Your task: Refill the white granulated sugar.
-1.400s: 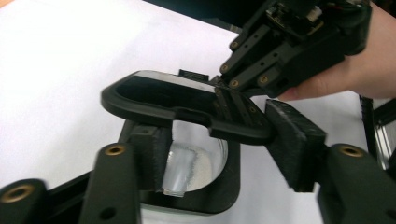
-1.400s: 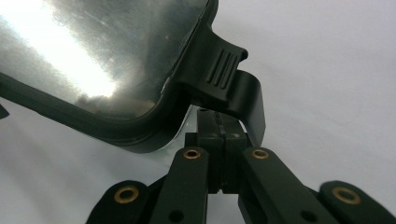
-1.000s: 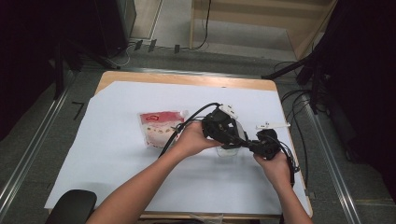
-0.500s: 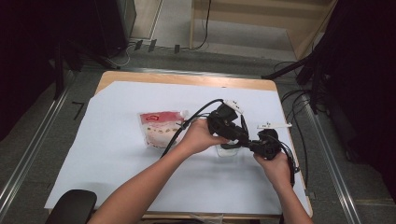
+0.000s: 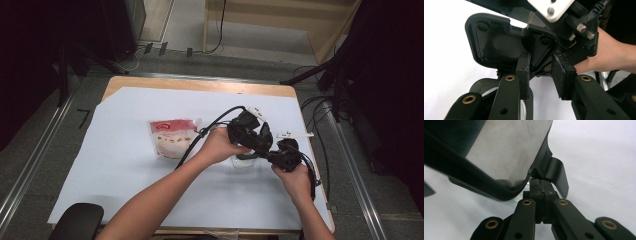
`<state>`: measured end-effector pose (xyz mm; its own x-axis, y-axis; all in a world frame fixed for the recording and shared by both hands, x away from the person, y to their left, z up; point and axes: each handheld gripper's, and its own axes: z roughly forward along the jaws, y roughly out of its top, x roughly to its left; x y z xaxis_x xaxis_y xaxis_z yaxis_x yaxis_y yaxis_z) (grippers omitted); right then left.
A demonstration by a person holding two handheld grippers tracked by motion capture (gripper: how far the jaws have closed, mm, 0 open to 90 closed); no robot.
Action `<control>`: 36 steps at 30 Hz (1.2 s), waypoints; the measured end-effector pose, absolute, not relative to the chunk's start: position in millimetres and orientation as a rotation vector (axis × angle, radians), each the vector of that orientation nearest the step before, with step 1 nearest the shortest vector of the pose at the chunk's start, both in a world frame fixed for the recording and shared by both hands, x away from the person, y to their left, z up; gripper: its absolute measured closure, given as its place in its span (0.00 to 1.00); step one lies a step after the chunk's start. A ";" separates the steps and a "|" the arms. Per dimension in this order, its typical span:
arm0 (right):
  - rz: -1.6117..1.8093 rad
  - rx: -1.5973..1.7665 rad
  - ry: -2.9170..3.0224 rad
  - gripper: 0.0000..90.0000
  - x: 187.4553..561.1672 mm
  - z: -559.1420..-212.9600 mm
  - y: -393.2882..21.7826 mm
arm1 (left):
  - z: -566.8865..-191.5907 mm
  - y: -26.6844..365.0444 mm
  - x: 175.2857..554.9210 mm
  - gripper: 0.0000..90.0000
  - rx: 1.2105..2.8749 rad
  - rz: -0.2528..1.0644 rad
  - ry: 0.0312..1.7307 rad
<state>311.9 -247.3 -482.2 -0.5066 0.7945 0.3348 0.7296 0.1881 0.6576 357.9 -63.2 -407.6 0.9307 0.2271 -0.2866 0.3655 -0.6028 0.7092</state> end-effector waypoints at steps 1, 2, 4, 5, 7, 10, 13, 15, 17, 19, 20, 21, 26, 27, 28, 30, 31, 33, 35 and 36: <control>1.250 1.522 2.349 1.00 311.5 -482.5 -248.4 | -407.9 -63.5 357.7 0.77 2.241 -0.208 0.420; 1.257 1.518 2.356 1.00 311.1 -482.0 -249.5 | -407.5 -63.6 357.3 0.77 2.245 -0.203 0.420; 1.262 1.502 2.358 1.00 308.6 -480.3 -250.0 | -405.5 -62.0 355.7 0.73 2.240 -0.216 0.421; 1.267 1.498 2.352 1.00 306.8 -479.2 -250.0 | -403.7 -60.4 354.3 0.71 2.234 -0.228 0.425; 1.255 1.484 2.347 1.00 302.7 -476.1 -251.1 | -398.8 -56.4 351.3 0.69 2.224 -0.216 0.424; 1.246 1.483 2.339 1.00 296.7 -471.9 -254.0 | -391.2 -49.0 349.0 0.67 2.223 -0.228 0.423; 1.239 1.482 2.334 0.98 288.9 -467.2 -255.1 | -386.2 -42.3 347.0 0.62 2.226 -0.207 0.428; 1.252 1.478 2.341 0.96 282.7 -463.9 -254.8 | -383.4 -37.2 346.1 0.55 2.223 -0.220 0.449; 1.263 1.467 2.350 0.94 276.0 -462.1 -253.0 | -381.3 -30.6 344.6 0.54 2.212 -0.238 0.454; 1.259 1.430 2.375 0.93 269.0 -460.8 -249.9 | -380.9 -24.9 342.8 0.52 2.208 -0.262 0.462; 1.259 1.410 2.384 0.92 265.7 -460.1 -247.7 | -381.1 -22.4 341.6 0.52 2.221 -0.260 0.460; 1.264 1.400 2.395 0.91 262.9 -459.2 -245.4 | -382.1 -20.1 339.8 0.51 2.223 -0.256 0.462; 1.294 1.347 2.430 0.83 258.3 -456.8 -232.0 | -386.7 -4.3 329.3 0.49 2.261 -0.218 0.458; 1.293 1.339 2.440 0.81 257.8 -456.6 -229.0 | -387.7 0.5 326.8 0.48 2.263 -0.198 0.444; 1.288 1.323 2.452 0.81 257.5 -456.7 -225.6 | -389.1 7.3 322.2 0.48 2.256 -0.175 0.430; 1.279 1.287 2.472 0.81 255.4 -456.2 -217.5 | -391.7 16.8 317.4 0.48 2.252 -0.175 0.431; 1.281 1.270 2.484 0.81 254.4 -456.0 -213.0 | -393.2 21.6 315.5 0.48 2.254 -0.184 0.440; 1.283 1.247 2.508 0.80 252.4 -456.8 -203.8 | -395.7 30.1 311.3 0.48 2.264 -0.189 0.455; 1.275 1.205 2.529 0.77 250.7 -456.9 -193.4 | -397.4 38.1 307.4 0.48 2.265 -0.192 0.463; 1.276 1.197 2.530 0.76 250.3 -456.5 -190.2 | -398.2 43.9 305.1 0.48 2.259 -0.185 0.465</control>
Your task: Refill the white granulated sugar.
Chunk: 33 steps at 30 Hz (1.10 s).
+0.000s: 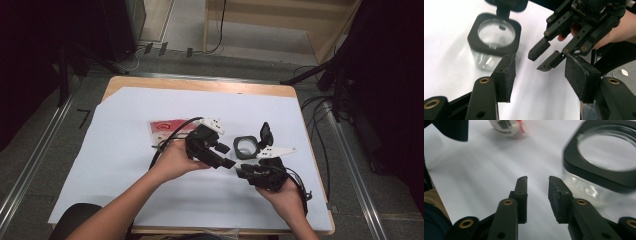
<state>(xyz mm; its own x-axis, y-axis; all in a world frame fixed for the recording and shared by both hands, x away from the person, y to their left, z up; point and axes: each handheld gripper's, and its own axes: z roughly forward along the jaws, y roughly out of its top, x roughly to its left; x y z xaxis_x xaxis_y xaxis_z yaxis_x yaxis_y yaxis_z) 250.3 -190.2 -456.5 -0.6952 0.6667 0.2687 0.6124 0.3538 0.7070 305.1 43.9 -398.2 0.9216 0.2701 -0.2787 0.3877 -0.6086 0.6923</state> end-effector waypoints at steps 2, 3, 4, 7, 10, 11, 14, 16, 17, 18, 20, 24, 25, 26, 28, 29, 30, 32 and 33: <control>1.300 1.180 2.538 0.75 250.1 -456.2 -183.1 | -399.6 52.0 301.8 0.48 2.244 -0.174 0.475; 1.315 1.179 2.543 0.75 250.4 -456.4 -179.9 | -400.9 56.2 300.2 0.48 2.236 -0.172 0.486; 1.323 1.173 2.552 0.74 250.7 -456.5 -176.9 | -401.8 60.6 299.1 0.49 2.233 -0.170 0.492; 1.330 1.137 2.568 0.71 253.3 -458.0 -168.5 | -404.9 73.3 297.3 0.49 2.226 -0.163 0.509; 1.342 1.113 2.584 0.69 257.1 -459.3 -160.5 | -405.1 82.9 296.6 0.49 2.228 -0.148 0.527; 1.341 1.103 2.590 0.70 259.1 -459.5 -158.2 | -405.0 85.5 296.7 0.49 2.228 -0.139 0.530; 1.341 1.091 2.585 0.70 265.0 -459.7 -149.4 | -405.8 95.0 297.8 0.49 2.234 -0.113 0.532; 1.344 1.065 2.590 0.70 269.0 -461.0 -143.9 | -406.7 102.3 299.5 0.49 2.230 -0.107 0.558; 1.337 1.050 2.595 0.70 271.7 -461.6 -140.1 | -406.7 104.6 299.6 0.49 2.225 -0.109 0.569; 1.335 1.048 2.601 0.70 272.7 -461.5 -137.9 | -407.1 107.5 299.9 0.49 2.217 -0.115 0.572; 1.330 1.025 2.604 0.69 275.4 -461.5 -133.6 | -407.3 113.1 299.8 0.50 2.216 -0.109 0.578; 1.341 1.024 2.625 0.67 277.1 -463.0 -130.7 | -407.7 126.7 299.2 0.50 2.218 -0.109 0.593; 1.351 1.038 2.631 0.67 277.1 -463.6 -131.1 | -407.6 130.1 299.3 0.49 2.221 -0.110 0.606; 1.367 1.049 2.634 0.67 276.6 -463.9 -131.4 | -407.0 134.7 299.7 0.49 2.227 -0.098 0.613; 1.382 1.032 2.625 0.66 275.6 -464.0 -131.3 | -406.6 141.6 299.8 0.49 2.212 -0.105 0.636; 1.388 1.027 2.622 0.66 275.6 -464.0 -131.2 | -406.4 143.9 299.6 0.49 2.208 -0.100 0.645; 1.393 1.027 2.619 0.66 275.7 -464.2 -131.1 | -406.1 147.0 299.3 0.49 2.207 -0.097 0.653; 1.409 1.027 2.613 0.65 276.1 -465.8 -130.6 | -405.6 152.5 298.2 0.49 2.208 -0.088 0.665; 1.409 1.030 2.613 0.65 276.2 -466.9 -130.0 | -405.7 154.9 297.3 0.49 2.201 -0.085 0.670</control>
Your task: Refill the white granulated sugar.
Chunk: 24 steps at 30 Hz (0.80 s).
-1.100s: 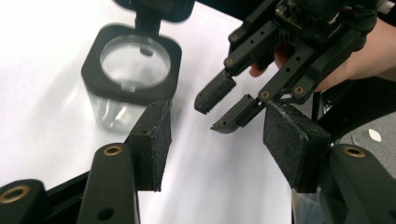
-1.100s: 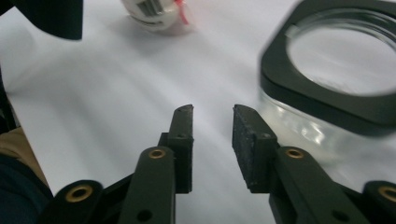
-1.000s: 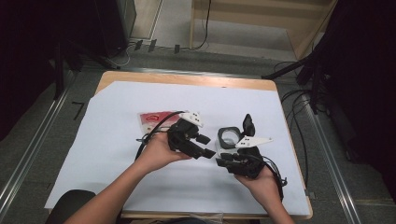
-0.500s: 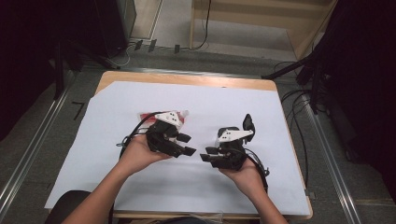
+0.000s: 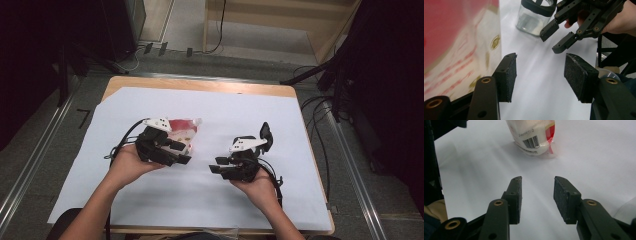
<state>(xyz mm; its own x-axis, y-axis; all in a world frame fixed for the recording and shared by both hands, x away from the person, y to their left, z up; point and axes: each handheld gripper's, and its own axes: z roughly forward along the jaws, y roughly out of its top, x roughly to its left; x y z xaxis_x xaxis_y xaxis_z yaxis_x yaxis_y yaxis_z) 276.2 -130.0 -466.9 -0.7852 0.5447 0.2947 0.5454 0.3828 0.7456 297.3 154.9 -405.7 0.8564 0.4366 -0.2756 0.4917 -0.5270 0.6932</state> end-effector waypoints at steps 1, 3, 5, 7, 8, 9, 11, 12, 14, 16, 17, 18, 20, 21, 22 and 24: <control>-1.409 -1.018 -2.620 0.65 276.8 -468.2 -129.5 | -405.4 157.6 296.8 0.49 2.199 -0.089 0.671; -1.402 -1.022 -2.617 0.65 276.9 -469.4 -128.2 | -405.0 163.1 296.2 0.49 2.198 -0.084 0.676; -1.407 -1.014 -2.631 0.65 277.8 -469.9 -128.6 | -404.2 168.4 296.2 0.49 2.200 -0.089 0.689; -1.417 -1.011 -2.636 0.65 279.1 -469.6 -129.7 | -403.5 173.8 296.6 0.49 2.193 -0.091 0.695; -1.425 -1.008 -2.643 0.65 279.8 -469.6 -130.3 | -403.0 176.3 296.5 0.49 2.190 -0.089 0.706; -1.425 -1.011 -2.646 0.64 280.4 -469.6 -130.7 | -402.8 178.9 296.6 0.49 2.187 -0.091 0.710; -1.410 -1.016 -2.657 0.63 280.8 -469.7 -131.0 | -402.8 184.0 296.9 0.49 2.189 -0.085 0.719; -1.405 -1.015 -2.667 0.62 280.9 -469.9 -130.7 | -402.6 186.7 297.1 0.49 2.192 -0.080 0.727; -1.398 -1.002 -2.679 0.62 281.2 -470.0 -130.3 | -402.8 191.9 298.1 0.50 2.183 -0.088 0.732; -1.398 -1.001 -2.680 0.61 280.9 -469.8 -129.7 | -402.2 197.6 299.4 0.49 2.187 -0.100 0.736; -1.395 -1.000 -2.683 0.61 281.0 -469.7 -129.6 | -401.9 200.6 299.1 0.49 2.179 -0.095 0.740; -1.391 -0.997 -2.688 0.61 281.1 -469.9 -129.5 | -401.7 203.1 299.3 0.49 2.176 -0.097 0.740; -1.386 -1.003 -2.688 0.61 281.3 -469.9 -129.5 | -400.8 207.2 298.9 0.49 2.168 -0.089 0.749; -1.382 -1.008 -2.685 0.61 281.2 -469.7 -129.5 | -400.2 209.9 299.1 0.49 2.170 -0.088 0.751; -1.382 -1.010 -2.685 0.61 281.2 -469.7 -129.5 | -400.0 212.3 299.5 0.49 2.168 -0.087 0.751; -1.380 -1.010 -2.688 0.61 281.4 -469.9 -129.4 | -399.7 217.4 299.7 0.49 2.164 -0.082 0.772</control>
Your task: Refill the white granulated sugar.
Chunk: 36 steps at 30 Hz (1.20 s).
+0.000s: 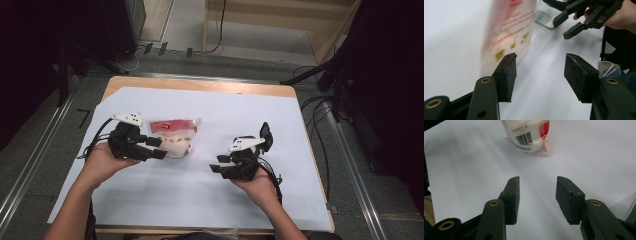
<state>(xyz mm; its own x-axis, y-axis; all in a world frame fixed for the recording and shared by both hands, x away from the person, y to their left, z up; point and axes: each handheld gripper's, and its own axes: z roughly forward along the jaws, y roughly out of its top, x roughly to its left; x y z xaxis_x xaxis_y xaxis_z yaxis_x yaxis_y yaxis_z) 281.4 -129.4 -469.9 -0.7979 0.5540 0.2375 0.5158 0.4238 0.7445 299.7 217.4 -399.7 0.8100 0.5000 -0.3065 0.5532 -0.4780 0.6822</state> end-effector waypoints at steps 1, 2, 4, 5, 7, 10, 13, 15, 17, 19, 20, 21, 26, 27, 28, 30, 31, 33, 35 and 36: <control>1.341 0.983 2.614 0.61 281.4 -470.0 -129.2 | -399.3 220.3 300.2 0.49 2.167 -0.077 0.778; 1.340 0.982 2.616 0.61 281.4 -470.0 -129.1 | -398.9 223.2 300.0 0.49 2.166 -0.069 0.790; 1.337 0.977 2.617 0.61 281.4 -470.2 -128.8 | -397.9 229.5 300.1 0.49 2.152 -0.063 0.805; 1.335 0.976 2.620 0.61 281.4 -470.2 -128.7 | -397.3 232.6 300.2 0.49 2.148 -0.063 0.812; 1.334 0.969 2.622 0.61 281.7 -470.7 -128.4 | -396.5 238.3 299.6 0.50 2.146 -0.064 0.822; 1.333 0.970 2.623 0.61 281.7 -470.7 -128.3 | -396.5 244.5 300.4 0.50 2.153 -0.046 0.837; 1.335 0.970 2.623 0.61 281.7 -470.7 -128.3 | -396.6 247.9 302.1 0.50 2.137 -0.034 0.855; 1.334 0.974 2.625 0.61 281.9 -471.1 -128.1 | -397.9 246.4 303.8 0.50 2.143 -0.024 0.853; 1.334 0.978 2.626 0.61 282.1 -471.4 -127.7 | -400.0 243.7 306.5 0.50 2.150 -0.027 0.851; 1.335 0.983 2.626 0.61 282.0 -471.6 -127.0 | -402.0 240.7 309.2 0.51 2.154 -0.024 0.857; 1.336 0.983 2.625 0.61 281.9 -471.7 -126.8 | -403.4 239.0 311.0 0.51 2.149 -0.026 0.852; 1.336 0.984 2.625 0.60 281.8 -471.9 -126.5 | -404.7 237.2 312.8 0.52 2.144 -0.028 0.847; 1.338 0.996 2.625 0.59 280.8 -473.3 -124.5 | -409.5 228.2 324.3 0.57 2.127 -0.026 0.853; 1.338 0.993 2.629 0.58 280.4 -473.4 -124.3 | -409.4 226.0 327.4 0.57 2.125 -0.020 0.844; 1.337 0.981 2.627 0.58 280.5 -473.9 -123.9 | -409.4 224.9 328.8 0.59 2.124 -0.021 0.840; 1.336 0.978 2.626 0.58 280.4 -474.4 -123.5 | -409.1 221.8 331.0 0.60 2.128 -0.010 0.838; 1.336 0.980 2.626 0.58 280.4 -474.8 -123.1 | -409.3 220.4 332.4 0.60 2.129 -0.008 0.827; 1.335 0.982 2.632 0.58 280.2 -475.7 -122.0 | -409.1 217.2 335.0 0.60 2.134 -0.013 0.811; 1.342 0.969 2.634 0.57 280.2 -477.3 -120.2 | -409.1 214.1 336.9 0.62 2.126 -0.007 0.808; 1.341 0.966 2.637 0.57 279.9 -477.8 -119.2 | -409.9 212.2 337.7 0.64 2.119 -0.024 0.807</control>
